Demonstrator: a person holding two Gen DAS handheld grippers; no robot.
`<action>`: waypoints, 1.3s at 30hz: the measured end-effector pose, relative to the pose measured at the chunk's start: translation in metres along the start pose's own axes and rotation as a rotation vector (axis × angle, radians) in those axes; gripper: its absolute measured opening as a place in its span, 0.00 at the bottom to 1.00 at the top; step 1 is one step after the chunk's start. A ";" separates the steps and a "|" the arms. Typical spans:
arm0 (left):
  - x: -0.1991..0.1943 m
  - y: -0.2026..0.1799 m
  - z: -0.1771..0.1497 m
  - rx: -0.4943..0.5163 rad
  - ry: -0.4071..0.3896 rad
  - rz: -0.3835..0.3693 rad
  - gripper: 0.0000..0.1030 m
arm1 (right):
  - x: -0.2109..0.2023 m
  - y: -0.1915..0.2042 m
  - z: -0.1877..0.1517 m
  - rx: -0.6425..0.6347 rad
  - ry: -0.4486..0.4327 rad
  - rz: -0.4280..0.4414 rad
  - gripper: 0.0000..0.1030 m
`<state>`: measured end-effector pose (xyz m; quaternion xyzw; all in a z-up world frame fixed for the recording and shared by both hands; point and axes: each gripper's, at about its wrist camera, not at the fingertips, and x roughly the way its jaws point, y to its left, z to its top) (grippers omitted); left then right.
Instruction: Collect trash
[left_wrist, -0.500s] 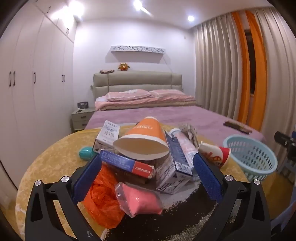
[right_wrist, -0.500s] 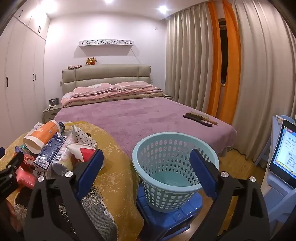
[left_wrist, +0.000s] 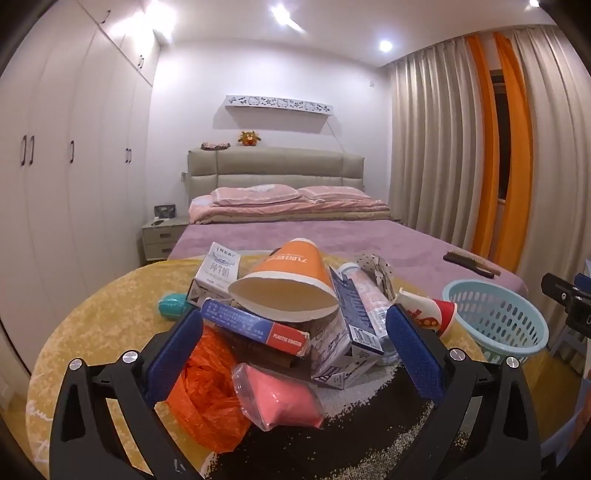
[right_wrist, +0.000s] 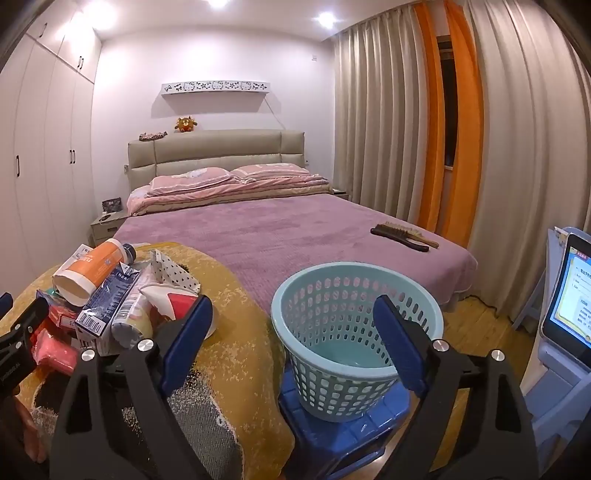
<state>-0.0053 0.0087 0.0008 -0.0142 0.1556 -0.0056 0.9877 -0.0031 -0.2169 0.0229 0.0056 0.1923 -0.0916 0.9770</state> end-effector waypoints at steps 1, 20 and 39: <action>0.001 0.000 0.000 -0.002 0.001 -0.001 0.93 | 0.000 0.000 0.000 0.000 -0.002 0.000 0.82; -0.001 0.002 0.000 -0.011 0.001 -0.023 0.93 | 0.002 0.000 -0.001 0.006 -0.005 0.027 0.76; -0.002 0.001 0.000 -0.009 -0.008 -0.032 0.93 | 0.003 0.003 -0.002 0.005 0.003 0.049 0.72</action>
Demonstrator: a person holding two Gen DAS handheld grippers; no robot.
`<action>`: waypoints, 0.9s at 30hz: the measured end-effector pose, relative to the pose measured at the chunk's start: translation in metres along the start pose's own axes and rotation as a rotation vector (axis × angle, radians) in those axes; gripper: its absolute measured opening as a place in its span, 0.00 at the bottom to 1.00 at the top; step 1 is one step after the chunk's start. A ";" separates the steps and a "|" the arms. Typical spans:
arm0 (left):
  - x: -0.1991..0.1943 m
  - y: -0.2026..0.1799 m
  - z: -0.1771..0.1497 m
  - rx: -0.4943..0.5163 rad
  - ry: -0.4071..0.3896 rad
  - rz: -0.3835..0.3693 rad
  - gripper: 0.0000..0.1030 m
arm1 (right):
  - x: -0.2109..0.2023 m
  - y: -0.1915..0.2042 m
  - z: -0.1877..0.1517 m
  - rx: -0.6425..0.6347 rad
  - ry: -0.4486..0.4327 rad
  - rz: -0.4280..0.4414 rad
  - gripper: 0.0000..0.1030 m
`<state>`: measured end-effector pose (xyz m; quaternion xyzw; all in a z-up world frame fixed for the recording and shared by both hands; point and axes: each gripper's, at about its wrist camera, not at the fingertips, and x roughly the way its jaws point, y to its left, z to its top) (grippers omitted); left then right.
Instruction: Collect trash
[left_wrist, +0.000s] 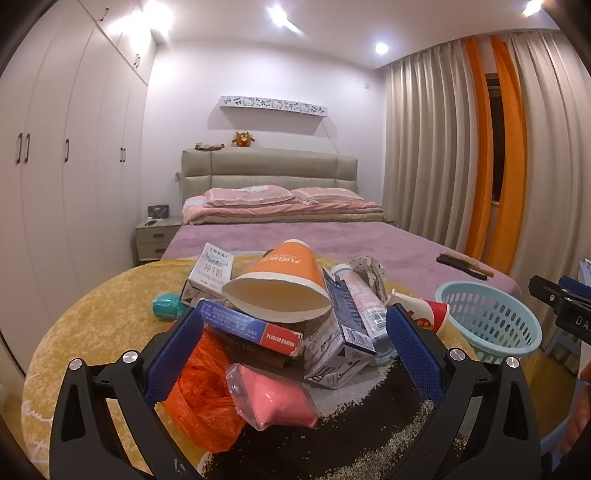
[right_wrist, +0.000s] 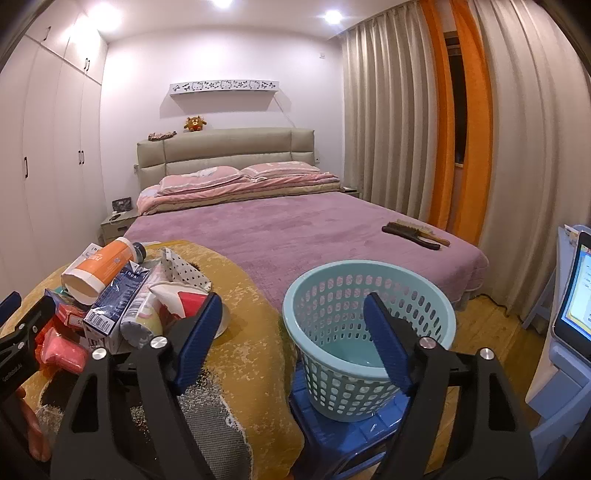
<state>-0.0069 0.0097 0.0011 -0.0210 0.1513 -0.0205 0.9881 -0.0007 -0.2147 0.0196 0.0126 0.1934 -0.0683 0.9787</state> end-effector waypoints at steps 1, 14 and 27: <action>0.000 0.000 0.000 -0.001 -0.001 -0.002 0.93 | 0.000 0.000 0.000 0.000 0.000 0.002 0.72; -0.007 0.025 0.013 -0.054 0.017 0.027 0.93 | 0.006 0.016 0.013 -0.041 0.016 0.079 0.50; 0.015 0.122 0.006 -0.271 0.295 0.001 0.93 | 0.044 0.039 0.020 -0.096 0.106 0.202 0.52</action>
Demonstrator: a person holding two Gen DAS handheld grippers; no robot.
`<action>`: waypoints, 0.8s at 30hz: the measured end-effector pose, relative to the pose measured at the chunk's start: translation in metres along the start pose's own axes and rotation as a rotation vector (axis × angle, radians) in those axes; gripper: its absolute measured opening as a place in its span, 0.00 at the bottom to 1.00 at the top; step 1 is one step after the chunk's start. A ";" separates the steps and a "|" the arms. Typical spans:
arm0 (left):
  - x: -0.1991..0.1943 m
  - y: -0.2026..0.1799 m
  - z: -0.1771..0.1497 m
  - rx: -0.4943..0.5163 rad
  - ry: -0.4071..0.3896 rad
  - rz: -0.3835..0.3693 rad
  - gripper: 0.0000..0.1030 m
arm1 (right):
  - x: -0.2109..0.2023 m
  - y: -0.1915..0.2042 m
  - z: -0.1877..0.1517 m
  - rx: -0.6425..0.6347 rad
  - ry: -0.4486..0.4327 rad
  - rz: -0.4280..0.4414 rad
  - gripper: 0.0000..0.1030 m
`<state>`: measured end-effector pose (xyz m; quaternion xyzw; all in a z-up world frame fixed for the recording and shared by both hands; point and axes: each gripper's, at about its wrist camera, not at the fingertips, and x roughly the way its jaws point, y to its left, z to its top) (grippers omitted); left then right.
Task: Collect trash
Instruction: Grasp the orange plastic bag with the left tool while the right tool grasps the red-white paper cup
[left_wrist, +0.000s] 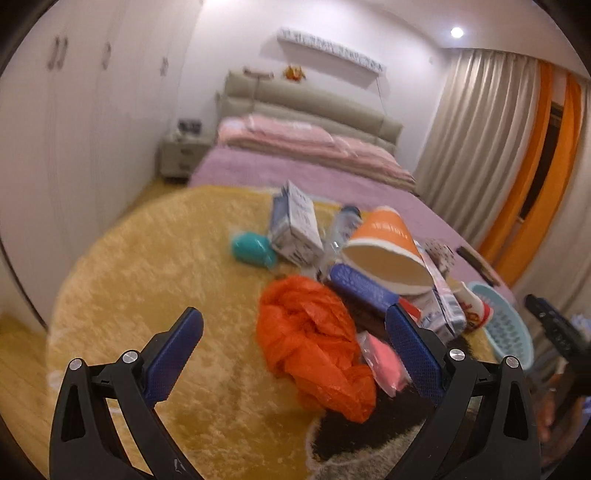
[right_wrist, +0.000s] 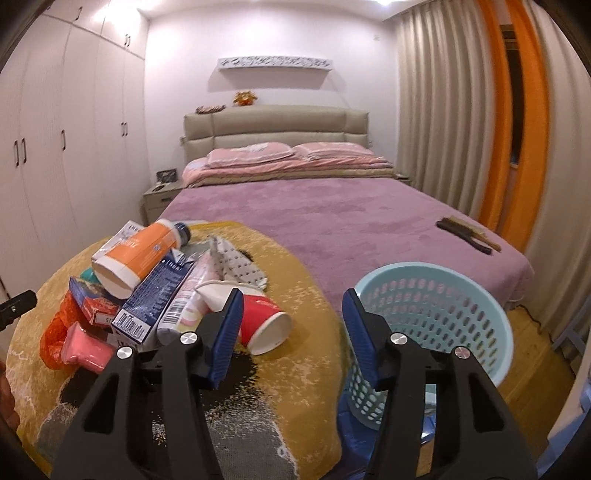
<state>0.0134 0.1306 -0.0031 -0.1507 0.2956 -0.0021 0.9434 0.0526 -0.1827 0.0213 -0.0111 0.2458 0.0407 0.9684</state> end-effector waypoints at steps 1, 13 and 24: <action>0.006 0.003 0.000 -0.020 0.030 -0.032 0.93 | 0.003 0.001 -0.001 -0.001 0.009 0.010 0.54; 0.065 0.004 -0.010 -0.064 0.190 -0.065 0.75 | 0.050 0.002 -0.005 0.026 0.133 0.123 0.66; 0.080 0.003 -0.010 -0.042 0.222 -0.017 0.66 | 0.096 0.021 -0.002 -0.054 0.237 0.137 0.73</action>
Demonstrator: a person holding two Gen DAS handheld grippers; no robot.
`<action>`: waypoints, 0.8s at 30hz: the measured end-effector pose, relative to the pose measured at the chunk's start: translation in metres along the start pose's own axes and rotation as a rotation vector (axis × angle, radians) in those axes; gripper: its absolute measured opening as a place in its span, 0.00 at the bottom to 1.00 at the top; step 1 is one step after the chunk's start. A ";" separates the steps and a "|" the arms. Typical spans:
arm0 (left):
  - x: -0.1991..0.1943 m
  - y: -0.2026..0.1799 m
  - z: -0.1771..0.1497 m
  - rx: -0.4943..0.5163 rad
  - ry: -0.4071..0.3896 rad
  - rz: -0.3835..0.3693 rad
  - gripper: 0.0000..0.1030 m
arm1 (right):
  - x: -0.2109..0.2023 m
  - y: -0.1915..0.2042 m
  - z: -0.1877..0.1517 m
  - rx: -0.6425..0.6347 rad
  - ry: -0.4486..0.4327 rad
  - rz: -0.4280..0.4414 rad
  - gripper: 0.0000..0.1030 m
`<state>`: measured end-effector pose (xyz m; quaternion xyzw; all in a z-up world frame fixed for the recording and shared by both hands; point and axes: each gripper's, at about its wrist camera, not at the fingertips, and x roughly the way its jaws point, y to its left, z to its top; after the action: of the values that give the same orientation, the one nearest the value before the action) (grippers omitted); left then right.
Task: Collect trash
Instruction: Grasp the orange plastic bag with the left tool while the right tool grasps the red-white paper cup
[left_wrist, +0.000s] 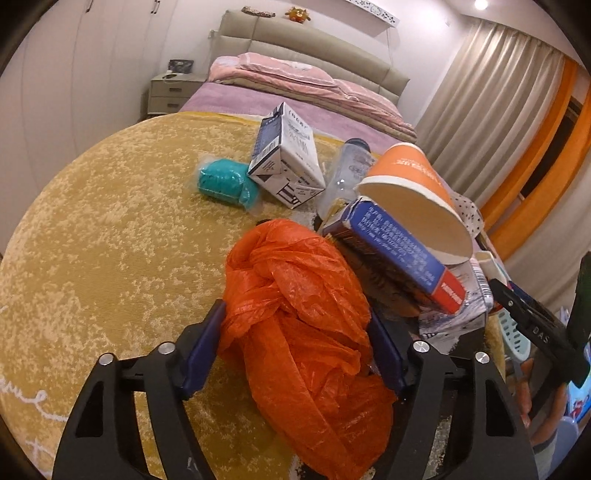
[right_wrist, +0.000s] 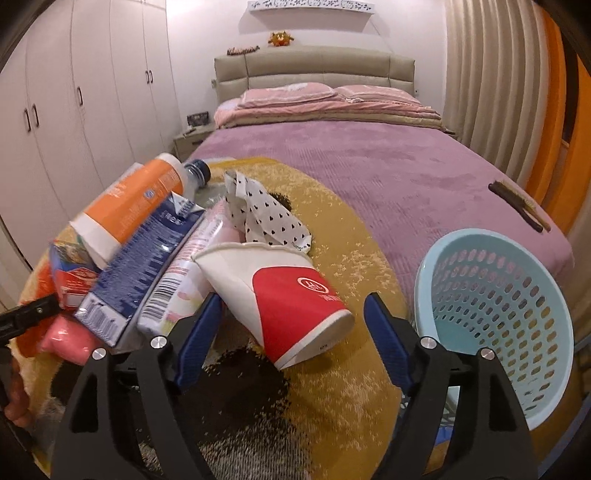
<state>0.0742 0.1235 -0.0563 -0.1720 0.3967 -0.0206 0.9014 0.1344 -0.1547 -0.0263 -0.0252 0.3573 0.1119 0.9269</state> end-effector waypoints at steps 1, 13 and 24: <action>0.000 0.000 0.000 0.003 -0.001 0.004 0.63 | 0.002 0.001 0.000 -0.001 0.000 0.007 0.72; -0.032 0.007 -0.007 -0.014 -0.073 0.001 0.43 | -0.009 -0.002 -0.006 0.022 -0.032 0.021 0.54; -0.086 -0.026 0.004 0.060 -0.205 -0.038 0.43 | -0.068 -0.010 0.003 0.062 -0.147 0.016 0.54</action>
<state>0.0207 0.1147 0.0154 -0.1534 0.2985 -0.0317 0.9415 0.0902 -0.1771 0.0212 0.0148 0.2916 0.1097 0.9501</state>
